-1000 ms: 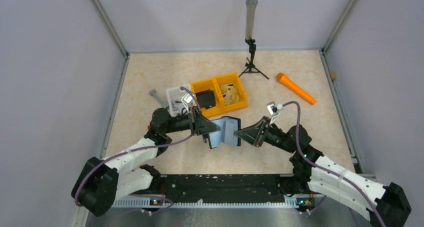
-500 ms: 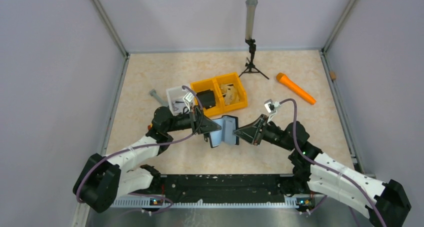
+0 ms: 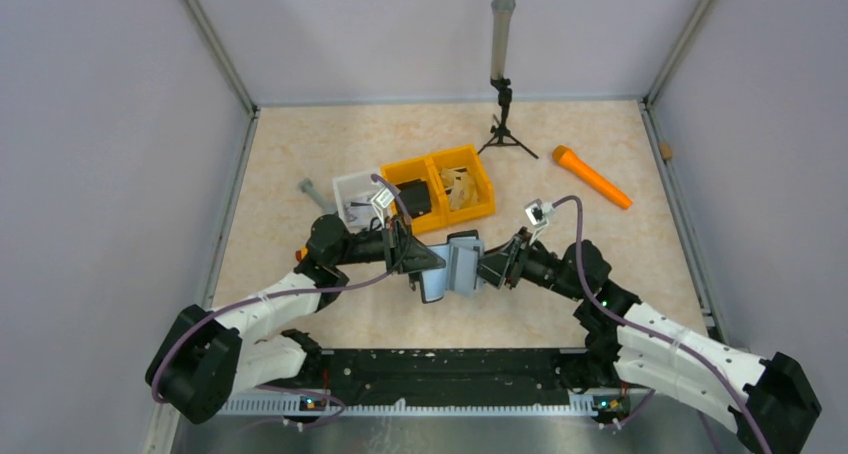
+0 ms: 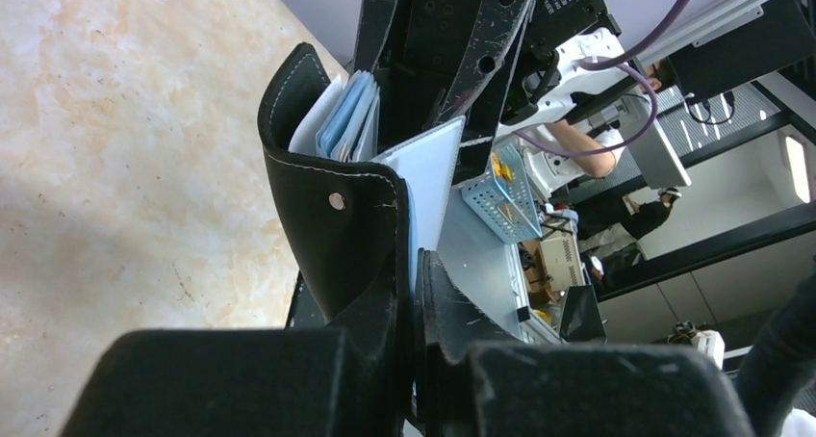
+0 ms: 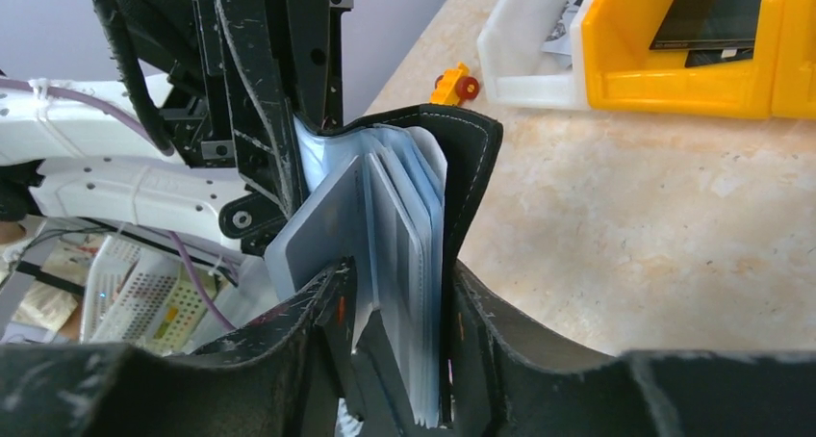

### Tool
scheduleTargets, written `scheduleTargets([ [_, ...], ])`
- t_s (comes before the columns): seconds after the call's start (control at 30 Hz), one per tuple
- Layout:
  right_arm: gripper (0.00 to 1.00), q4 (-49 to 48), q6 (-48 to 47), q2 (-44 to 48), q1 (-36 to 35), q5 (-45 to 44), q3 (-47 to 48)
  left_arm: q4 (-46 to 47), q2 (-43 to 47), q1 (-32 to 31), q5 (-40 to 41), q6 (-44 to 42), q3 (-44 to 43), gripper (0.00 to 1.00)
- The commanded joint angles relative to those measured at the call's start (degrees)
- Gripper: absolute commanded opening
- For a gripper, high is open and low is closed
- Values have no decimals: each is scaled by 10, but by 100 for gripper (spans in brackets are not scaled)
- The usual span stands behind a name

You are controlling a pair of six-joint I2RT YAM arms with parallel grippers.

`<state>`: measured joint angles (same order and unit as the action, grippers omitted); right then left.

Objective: Take the credit cards out of the card holder
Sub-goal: Remove the credit card from the card holder.

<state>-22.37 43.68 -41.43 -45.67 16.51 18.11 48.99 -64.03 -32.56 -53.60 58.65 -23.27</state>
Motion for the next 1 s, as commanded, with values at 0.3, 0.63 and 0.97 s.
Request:
scheduleTargets([
  [0.3,0,30,-5,16,0,-4,34,-42,11,-6,29,-56,-24,58],
  [0.63,0,336,-83,-67,-28,-168,208,-127,-28,-12,104,-136,-26,99],
  [0.97,0,468,-111,-203,-116,-351,323,-65,-118,-71,162,-135,-51,99],
])
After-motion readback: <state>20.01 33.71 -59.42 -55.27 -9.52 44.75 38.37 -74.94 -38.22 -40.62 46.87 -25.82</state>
